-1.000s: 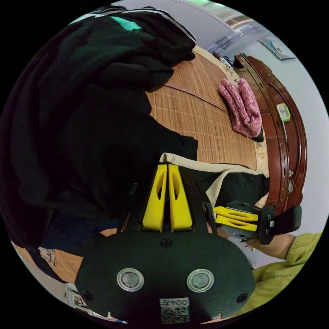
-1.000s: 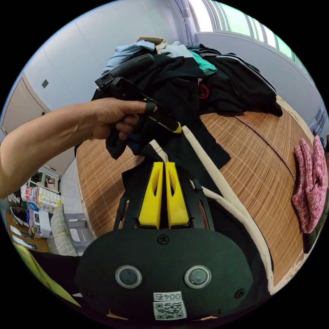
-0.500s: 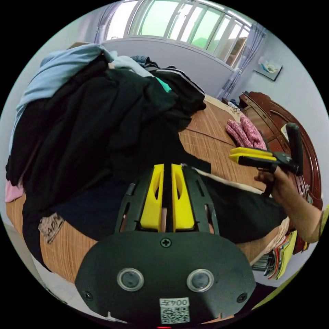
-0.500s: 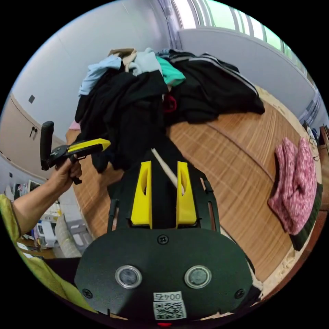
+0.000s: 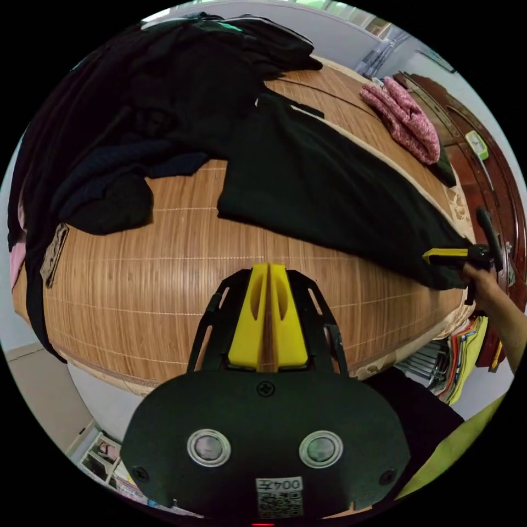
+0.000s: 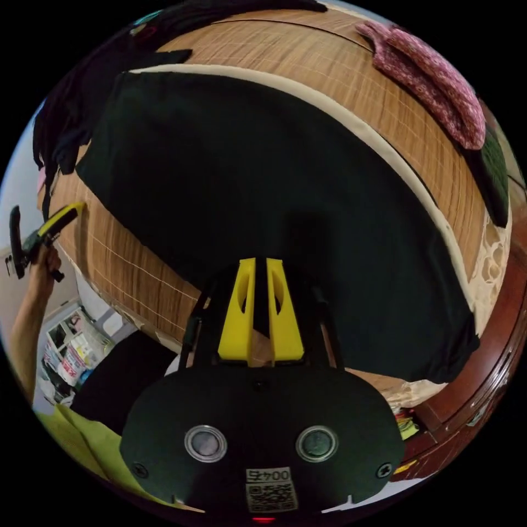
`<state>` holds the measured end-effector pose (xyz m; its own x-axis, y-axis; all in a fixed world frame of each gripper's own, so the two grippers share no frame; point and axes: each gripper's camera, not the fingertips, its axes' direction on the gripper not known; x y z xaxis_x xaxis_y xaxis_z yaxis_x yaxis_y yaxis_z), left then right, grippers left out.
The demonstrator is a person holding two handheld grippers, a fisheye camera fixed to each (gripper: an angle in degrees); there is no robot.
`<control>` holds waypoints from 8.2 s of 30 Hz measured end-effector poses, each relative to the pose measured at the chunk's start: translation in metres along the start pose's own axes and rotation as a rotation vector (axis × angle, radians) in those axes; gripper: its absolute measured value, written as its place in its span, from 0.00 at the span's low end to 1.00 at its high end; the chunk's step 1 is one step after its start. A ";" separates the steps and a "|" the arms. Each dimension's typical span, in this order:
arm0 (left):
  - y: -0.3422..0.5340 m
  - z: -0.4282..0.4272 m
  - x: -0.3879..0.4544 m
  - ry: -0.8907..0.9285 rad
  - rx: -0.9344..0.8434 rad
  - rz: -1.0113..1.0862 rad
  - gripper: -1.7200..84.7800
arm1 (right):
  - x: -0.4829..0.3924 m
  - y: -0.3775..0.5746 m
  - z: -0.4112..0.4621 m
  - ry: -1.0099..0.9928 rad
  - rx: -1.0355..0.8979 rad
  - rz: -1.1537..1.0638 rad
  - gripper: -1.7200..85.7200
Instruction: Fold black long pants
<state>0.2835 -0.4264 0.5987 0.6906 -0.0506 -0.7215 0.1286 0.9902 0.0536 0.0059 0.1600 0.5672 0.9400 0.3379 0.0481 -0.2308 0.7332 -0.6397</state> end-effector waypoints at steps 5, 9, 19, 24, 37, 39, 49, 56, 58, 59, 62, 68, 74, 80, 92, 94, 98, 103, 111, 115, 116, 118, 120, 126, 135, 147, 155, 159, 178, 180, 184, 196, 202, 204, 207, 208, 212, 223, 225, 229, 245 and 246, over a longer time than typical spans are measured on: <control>-0.001 0.013 0.002 0.032 0.014 0.042 0.03 | 0.005 0.008 0.001 -0.073 0.030 -0.043 0.10; 0.001 0.020 -0.012 0.108 -0.013 0.005 0.03 | -0.007 0.010 -0.010 -0.037 0.059 -0.097 0.13; 0.036 0.022 -0.038 0.161 0.073 -0.136 0.03 | -0.117 0.000 -0.054 -0.268 0.525 -0.490 0.10; 0.055 0.026 -0.050 0.182 0.099 -0.166 0.03 | -0.161 -0.025 -0.036 -0.248 0.506 -0.580 0.12; 0.088 0.039 -0.085 0.225 0.147 -0.163 0.06 | -0.203 -0.053 0.005 0.062 0.402 -0.676 0.07; 0.088 0.038 -0.085 0.224 0.170 -0.122 0.07 | -0.192 -0.057 -0.007 0.003 0.399 -0.651 0.06; 0.082 0.055 -0.094 0.420 0.186 -0.091 0.15 | -0.110 -0.077 -0.024 -0.566 0.311 -0.466 0.07; 0.095 0.046 -0.082 0.299 0.171 -0.094 0.17 | -0.049 -0.048 -0.060 -0.425 0.394 -0.346 0.09; 0.102 0.039 -0.076 0.253 0.198 -0.103 0.17 | -0.025 -0.034 -0.064 -0.369 0.350 -0.314 0.12; 0.103 0.039 -0.074 0.246 0.195 -0.099 0.17 | -0.009 -0.022 -0.064 -0.322 0.325 -0.301 0.14; 0.101 0.046 -0.061 0.197 0.128 -0.069 0.17 | 0.033 0.011 -0.064 -0.187 0.282 -0.221 0.14; 0.110 0.041 -0.036 0.068 0.073 -0.034 0.11 | 0.107 0.064 -0.054 -0.037 0.170 -0.019 0.12; 0.135 0.029 -0.024 0.076 0.019 -0.073 0.06 | 0.167 0.100 -0.041 0.000 0.057 0.157 0.12; 0.176 0.005 -0.006 0.085 0.133 -0.090 0.05 | 0.192 0.119 -0.024 0.058 -0.014 0.121 0.12; 0.298 -0.087 0.088 -0.004 0.212 -0.146 0.04 | 0.274 0.195 -0.024 -0.146 0.165 0.046 0.11; 0.323 -0.100 0.115 0.003 0.221 -0.175 0.03 | 0.292 0.212 -0.027 -0.260 0.240 0.013 0.13; 0.356 -0.119 0.155 -0.022 0.214 -0.187 0.04 | 0.329 0.247 -0.040 -0.446 0.323 0.008 0.13; 0.397 -0.144 0.202 -0.059 0.200 -0.201 0.04 | 0.355 0.288 -0.071 -0.469 0.554 -0.017 0.13; 0.427 -0.176 0.247 -0.093 0.202 -0.225 0.04 | 0.379 0.321 -0.096 -0.450 0.661 -0.130 0.16; 0.428 -0.183 0.270 -0.090 0.210 -0.210 0.04 | 0.392 0.334 -0.096 -0.436 0.654 -0.183 0.15; 0.428 -0.184 0.273 -0.090 0.211 -0.204 0.04 | 0.397 0.337 -0.094 -0.448 0.631 -0.179 0.15; 0.428 -0.184 0.287 -0.081 0.218 -0.186 0.04 | 0.407 0.341 -0.091 -0.467 0.608 -0.168 0.16; 0.429 -0.182 0.297 -0.078 0.221 -0.181 0.04 | 0.415 0.347 -0.089 -0.467 0.616 -0.157 0.17; 0.431 -0.170 0.327 -0.028 0.215 -0.181 0.04 | 0.432 0.366 -0.082 -0.374 0.701 -0.132 0.20; 0.429 -0.169 0.355 -0.035 0.206 -0.151 0.04 | 0.448 0.367 -0.075 -0.441 0.665 -0.128 0.18; 0.408 -0.160 0.388 0.018 0.217 -0.117 0.04 | 0.450 0.370 -0.087 -0.410 0.634 -0.139 0.17; 0.401 -0.163 0.403 0.037 0.230 -0.115 0.04 | 0.436 0.360 -0.099 -0.411 0.626 -0.147 0.17; 0.397 -0.159 0.407 0.053 0.244 -0.123 0.04 | 0.425 0.348 -0.096 -0.375 0.613 -0.167 0.18; 0.349 -0.151 0.462 0.039 0.175 -0.003 0.04 | 0.356 0.293 -0.045 0.098 0.307 -0.142 0.03; 0.344 -0.152 0.464 0.037 0.172 -0.001 0.04 | 0.347 0.289 -0.046 0.118 0.327 -0.157 0.03; 0.331 -0.153 0.467 0.030 0.162 0.010 0.04 | 0.339 0.277 -0.051 0.073 0.319 -0.111 0.03; 0.297 -0.155 0.471 0.065 0.132 0.037 0.03 | 0.316 0.243 -0.063 0.010 0.305 -0.078 0.04; 0.277 -0.153 0.469 0.100 0.130 0.070 0.04 | 0.300 0.227 -0.067 0.033 0.305 -0.060 0.04; 0.272 -0.152 0.467 0.105 0.127 0.083 0.04 | 0.294 0.222 -0.067 0.049 0.305 -0.065 0.04; 0.264 -0.149 0.459 0.114 0.125 0.087 0.04 | 0.286 0.214 -0.068 0.066 0.305 -0.058 0.05; 0.260 -0.147 0.454 0.118 0.123 0.084 0.04 | 0.284 0.211 -0.068 0.063 0.309 -0.034 0.04; 0.248 -0.145 0.437 0.109 0.123 0.071 0.04 | 0.274 0.195 -0.079 0.062 0.270 -0.064 0.04; 0.195 -0.142 0.371 0.040 0.092 0.077 0.05 | 0.244 0.152 -0.073 0.033 0.118 -0.066 0.10; 0.181 -0.138 0.356 0.031 0.085 0.072 0.05 | 0.247 0.144 -0.075 -0.004 0.096 -0.041 0.09; 0.141 -0.127 0.310 -0.004 0.079 0.061 0.07 | 0.248 0.137 -0.095 -0.146 0.149 -0.039 0.09; 0.021 -0.087 0.135 0.081 0.140 0.102 0.11 | 0.073 0.011 -0.131 -0.250 0.499 -0.271 0.10; 0.022 -0.084 0.127 0.101 0.148 0.107 0.11 | 0.063 -0.002 -0.131 -0.251 0.504 -0.281 0.10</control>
<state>0.3141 -0.4005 0.4507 0.6322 0.0747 -0.7712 0.1664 0.9590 0.2294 0.0986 0.1030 0.4708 0.9083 0.1751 0.3799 -0.1309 0.9816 -0.1394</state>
